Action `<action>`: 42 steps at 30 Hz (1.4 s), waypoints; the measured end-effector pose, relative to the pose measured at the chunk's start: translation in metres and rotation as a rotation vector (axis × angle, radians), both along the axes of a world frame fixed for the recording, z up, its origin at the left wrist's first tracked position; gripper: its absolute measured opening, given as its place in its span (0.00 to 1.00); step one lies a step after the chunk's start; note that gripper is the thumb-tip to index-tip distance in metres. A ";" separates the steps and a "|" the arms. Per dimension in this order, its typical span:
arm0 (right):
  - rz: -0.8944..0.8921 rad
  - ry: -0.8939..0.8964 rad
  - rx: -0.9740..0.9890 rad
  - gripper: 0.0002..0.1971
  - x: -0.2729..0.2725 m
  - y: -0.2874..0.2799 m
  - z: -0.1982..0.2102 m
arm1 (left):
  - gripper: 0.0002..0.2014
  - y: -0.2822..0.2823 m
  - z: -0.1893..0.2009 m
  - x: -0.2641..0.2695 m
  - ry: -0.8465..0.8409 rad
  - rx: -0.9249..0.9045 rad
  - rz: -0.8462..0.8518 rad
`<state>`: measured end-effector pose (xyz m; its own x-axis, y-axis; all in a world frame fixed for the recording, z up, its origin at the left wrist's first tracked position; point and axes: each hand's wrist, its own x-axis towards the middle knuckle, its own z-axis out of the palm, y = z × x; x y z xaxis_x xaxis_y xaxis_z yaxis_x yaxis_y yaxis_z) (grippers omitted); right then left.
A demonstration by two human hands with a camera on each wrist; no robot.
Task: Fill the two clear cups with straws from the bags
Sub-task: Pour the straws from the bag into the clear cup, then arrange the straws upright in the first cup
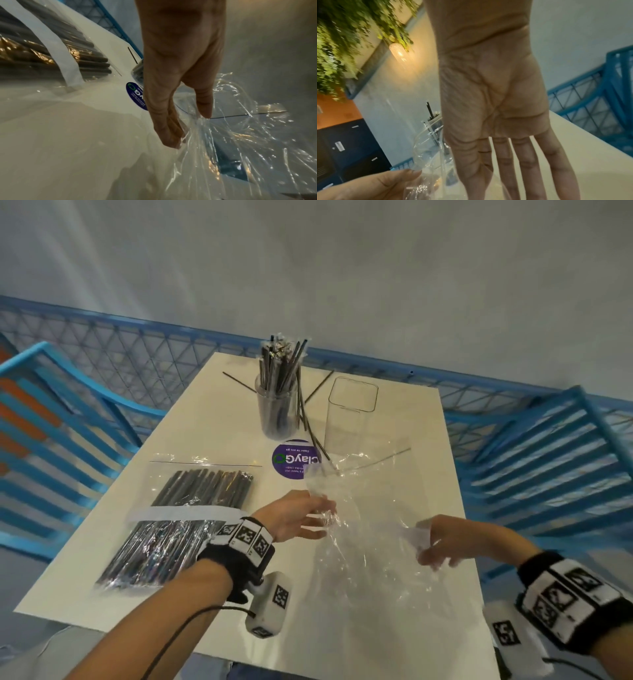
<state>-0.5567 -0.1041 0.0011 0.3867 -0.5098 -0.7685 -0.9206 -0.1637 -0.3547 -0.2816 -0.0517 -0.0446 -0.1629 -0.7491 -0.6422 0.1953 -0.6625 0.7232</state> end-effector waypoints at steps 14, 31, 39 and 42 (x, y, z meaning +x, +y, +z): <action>0.043 -0.104 -0.328 0.08 0.038 -0.051 0.060 | 0.29 -0.021 0.010 0.033 -0.697 0.032 -0.254; -0.501 -0.528 -0.499 0.14 0.266 -0.171 0.052 | 0.21 -0.182 0.134 0.118 -1.437 -1.415 -0.402; -0.535 -0.559 -0.571 0.13 0.301 -0.191 0.015 | 0.15 -0.227 0.098 0.167 -1.266 -1.259 -0.328; -0.551 -0.529 -0.639 0.08 0.306 -0.196 0.005 | 0.17 -0.232 0.083 0.177 -1.199 -1.198 -0.315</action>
